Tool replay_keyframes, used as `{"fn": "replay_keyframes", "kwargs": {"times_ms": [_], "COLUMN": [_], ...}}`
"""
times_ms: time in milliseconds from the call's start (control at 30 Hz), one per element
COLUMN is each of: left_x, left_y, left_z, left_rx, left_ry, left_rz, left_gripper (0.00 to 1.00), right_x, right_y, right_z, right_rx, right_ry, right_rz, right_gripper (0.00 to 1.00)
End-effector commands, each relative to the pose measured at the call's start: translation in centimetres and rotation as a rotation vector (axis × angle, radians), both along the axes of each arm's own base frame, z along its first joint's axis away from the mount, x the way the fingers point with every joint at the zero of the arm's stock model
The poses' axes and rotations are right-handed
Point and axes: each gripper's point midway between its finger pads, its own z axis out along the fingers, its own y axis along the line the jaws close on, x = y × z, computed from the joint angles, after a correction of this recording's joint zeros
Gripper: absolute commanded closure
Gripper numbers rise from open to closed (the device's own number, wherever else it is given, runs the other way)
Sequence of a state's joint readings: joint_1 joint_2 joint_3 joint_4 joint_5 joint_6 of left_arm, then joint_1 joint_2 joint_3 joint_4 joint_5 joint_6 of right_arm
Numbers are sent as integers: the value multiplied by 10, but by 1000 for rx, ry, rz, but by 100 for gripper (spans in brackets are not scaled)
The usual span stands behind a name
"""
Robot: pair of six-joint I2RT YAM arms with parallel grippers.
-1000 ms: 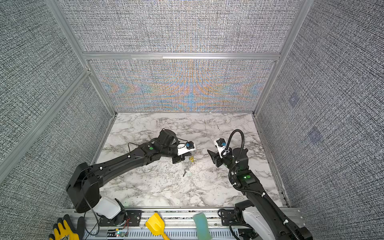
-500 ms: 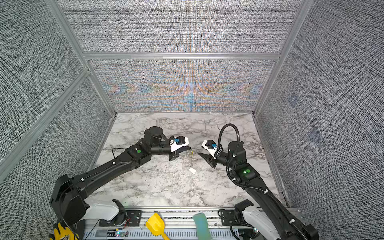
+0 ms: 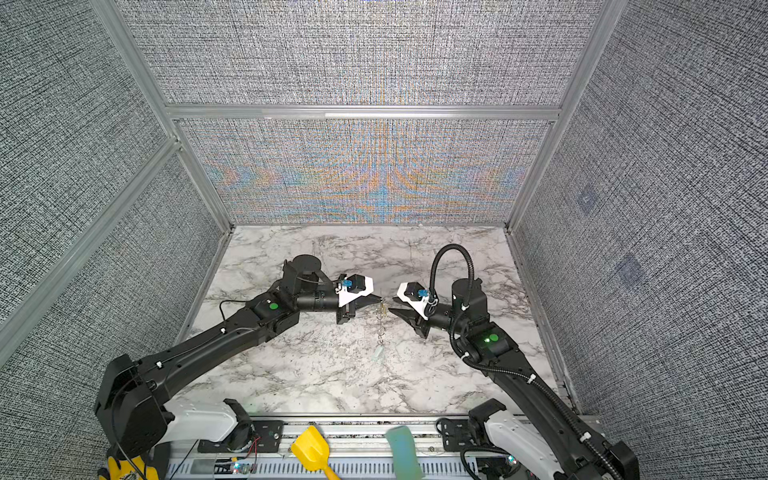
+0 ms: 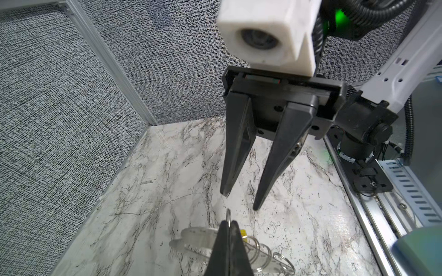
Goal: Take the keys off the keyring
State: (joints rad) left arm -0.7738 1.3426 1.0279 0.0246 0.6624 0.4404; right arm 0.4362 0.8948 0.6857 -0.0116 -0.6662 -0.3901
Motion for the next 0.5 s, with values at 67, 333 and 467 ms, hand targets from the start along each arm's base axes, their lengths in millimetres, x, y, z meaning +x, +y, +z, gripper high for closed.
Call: {"fn": "replay_keyframes", "kwargs": {"times_ms": [67, 333, 467], "left_x": [-2, -6, -6], "left_y": [-2, -2, -2], "left_z": [17, 27, 28], "left_rx": [-66, -129, -137], "left_ry": [-28, -53, -50], "left_rz": [-21, -34, -35], "left_gripper": [100, 100, 100], "right_x": [1, 2, 1], "right_y": [-4, -5, -2], "right_z": [-5, -16, -21], "right_rx": [-12, -25, -28], "right_ry": [12, 33, 35], "right_rz": [-39, -84, -92], "right_gripper": [70, 63, 63]}}
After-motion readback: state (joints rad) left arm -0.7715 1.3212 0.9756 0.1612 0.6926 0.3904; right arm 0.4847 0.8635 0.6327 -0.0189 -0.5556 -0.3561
